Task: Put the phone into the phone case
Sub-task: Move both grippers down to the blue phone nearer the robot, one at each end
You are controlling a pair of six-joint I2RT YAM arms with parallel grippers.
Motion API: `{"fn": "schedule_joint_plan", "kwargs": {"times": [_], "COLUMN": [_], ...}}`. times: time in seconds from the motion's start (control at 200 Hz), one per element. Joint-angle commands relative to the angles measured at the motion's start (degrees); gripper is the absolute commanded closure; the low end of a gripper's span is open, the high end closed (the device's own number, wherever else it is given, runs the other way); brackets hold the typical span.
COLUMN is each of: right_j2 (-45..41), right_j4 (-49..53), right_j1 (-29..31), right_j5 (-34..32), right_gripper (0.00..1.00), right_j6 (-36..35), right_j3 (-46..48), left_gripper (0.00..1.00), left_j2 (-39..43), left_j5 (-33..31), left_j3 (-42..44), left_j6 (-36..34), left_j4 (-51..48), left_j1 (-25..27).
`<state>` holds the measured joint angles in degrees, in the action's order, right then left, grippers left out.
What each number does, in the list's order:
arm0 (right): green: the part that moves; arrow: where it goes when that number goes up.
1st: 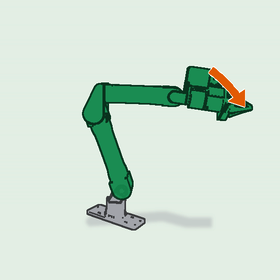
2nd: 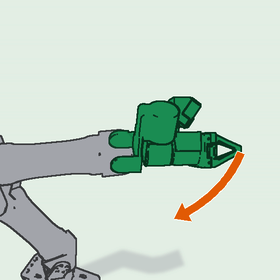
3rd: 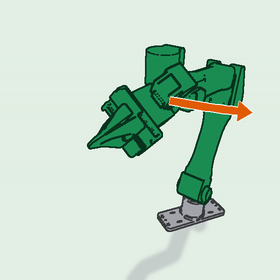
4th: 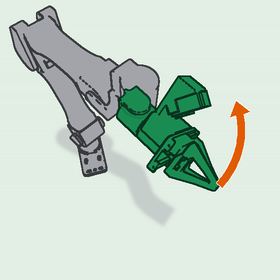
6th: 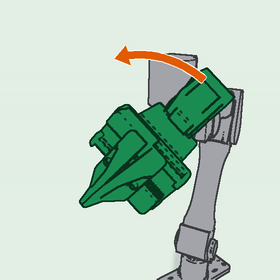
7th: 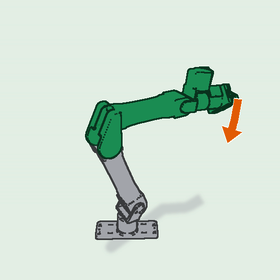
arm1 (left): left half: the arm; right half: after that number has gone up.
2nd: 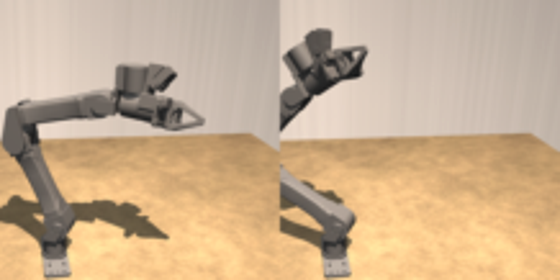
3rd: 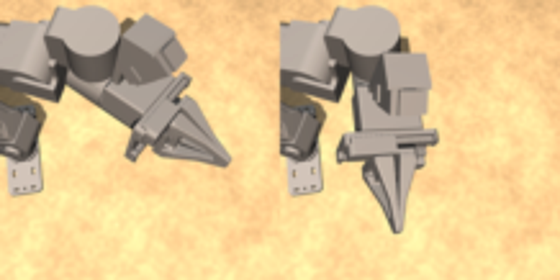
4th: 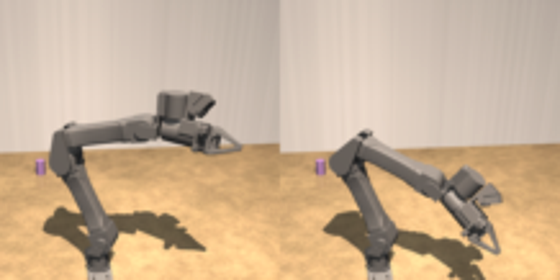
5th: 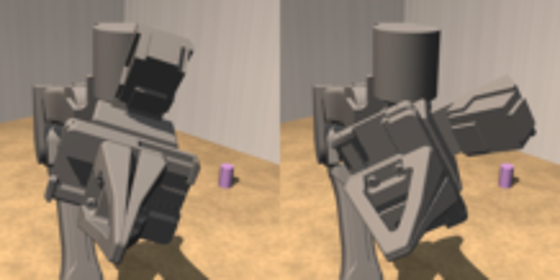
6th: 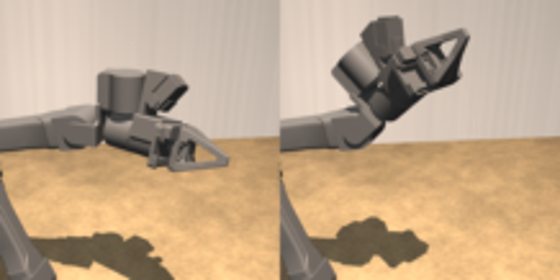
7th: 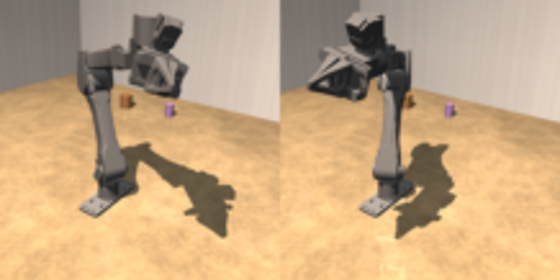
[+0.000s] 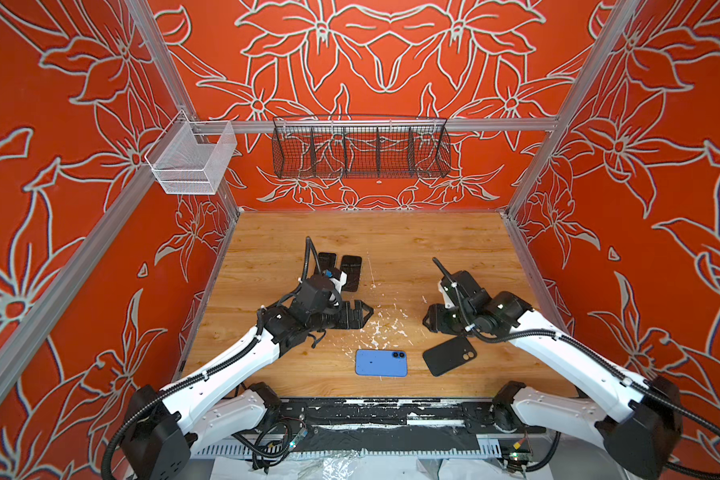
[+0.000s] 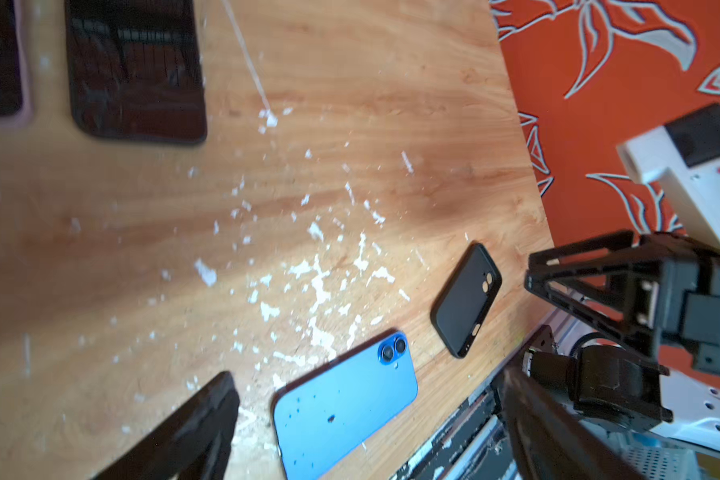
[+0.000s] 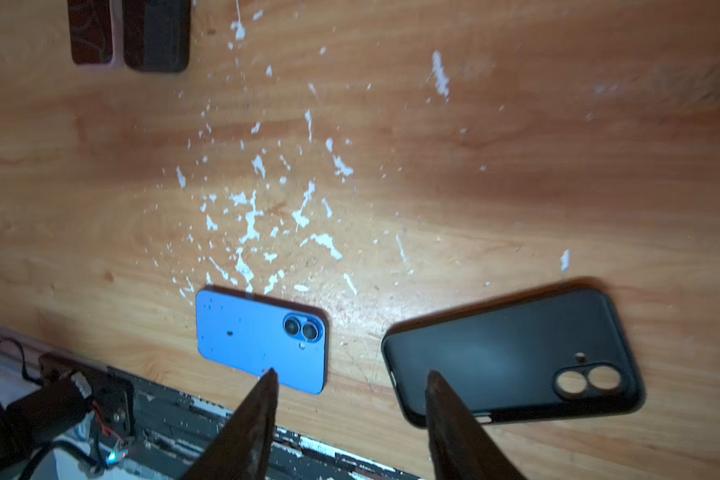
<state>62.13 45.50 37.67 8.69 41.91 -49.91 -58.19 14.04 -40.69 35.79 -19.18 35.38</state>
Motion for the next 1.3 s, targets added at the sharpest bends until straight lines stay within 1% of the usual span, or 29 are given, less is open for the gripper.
{"fn": "schedule_joint_plan", "kwargs": {"times": [0.0, 0.075, 0.135, 0.225, 0.3, 0.35, 0.375, 0.44, 0.52, 0.681, 0.766, 0.906, 0.966, 1.076, 1.296], "right_j2": [-1.33, -2.07, -2.75, -3.50, -3.43, -2.94, -2.70, -1.98, -0.79, 2.97, 4.89, 7.80, 9.40, 10.69, 8.00], "right_j4": [-2.37, -6.43, -10.97, -18.48, -23.27, -25.84, -27.30, -30.79, -33.99, -43.29, -47.30, -58.06, -60.83, -62.08, -65.39], "right_j1": [3.59, 6.28, 7.98, 9.68, 10.57, 10.97, 11.14, 11.41, 11.39, 11.38, 11.42, 11.44, 11.49, 11.85, 11.88], "right_j5": [6.68, 7.90, 9.02, 10.11, 10.00, 9.44, 9.24, 9.04, 8.96, 10.18, 10.97, 11.92, 12.60, 13.02, 13.27], "right_gripper": [0.39, 0.37, 0.34, 0.31, 0.27, 0.25, 0.24, 0.22, 0.20, 0.18, 0.17, 0.17, 0.17, 0.17, 0.18], "right_j6": [5.14, 8.78, 11.88, 16.46, 18.48, 19.52, 20.05, 21.12, 22.40, 26.01, 27.26, 31.20, 31.74, 31.51, 29.81], "right_j3": [3.85, 6.97, 10.14, 15.43, 18.30, 19.55, 20.05, 21.61, 23.22, 27.46, 28.98, 32.86, 33.23, 32.30, 30.80], "left_gripper": [0.03, 0.03, 0.03, 0.03, 0.03, 0.03, 0.03, 0.03, 0.03, 0.03, 0.03, 0.03, 0.02, 0.01, 0.01], "left_j2": [3.75, 3.98, 3.80, 3.29, 2.35, 2.11, -0.05, -1.48, -2.91, -4.53, -5.62, -8.88, -10.33, -12.60, -13.71], "left_j5": [5.32, 9.18, 12.13, 15.40, 16.98, 17.53, 17.68, 17.86, 18.03, 17.16, 17.59, 19.38, 20.15, 21.43, 21.86], "left_j3": [3.53, 5.28, 7.25, 10.95, 13.96, 15.90, 16.62, 18.37, 19.76, 22.86, 23.97, 24.11, 24.15, 24.26, 24.95], "left_j6": [6.60, 7.94, 9.24, 11.89, 14.40, 16.04, 16.82, 18.33, 19.68, 21.56, 21.99, 21.58, 21.60, 21.82, 22.33], "left_j4": [-4.28, -6.39, -6.15, -1.98, 3.60, 7.63, 9.43, 13.41, 16.61, 20.53, 23.19, 26.56, 27.82, 29.68, 31.74], "left_j1": [0.40, 0.40, 0.40, 0.40, 0.40, 0.39, 0.31, 0.31, 0.09, -0.86, -1.49, -1.71, -1.70, -1.71, -1.71]}}
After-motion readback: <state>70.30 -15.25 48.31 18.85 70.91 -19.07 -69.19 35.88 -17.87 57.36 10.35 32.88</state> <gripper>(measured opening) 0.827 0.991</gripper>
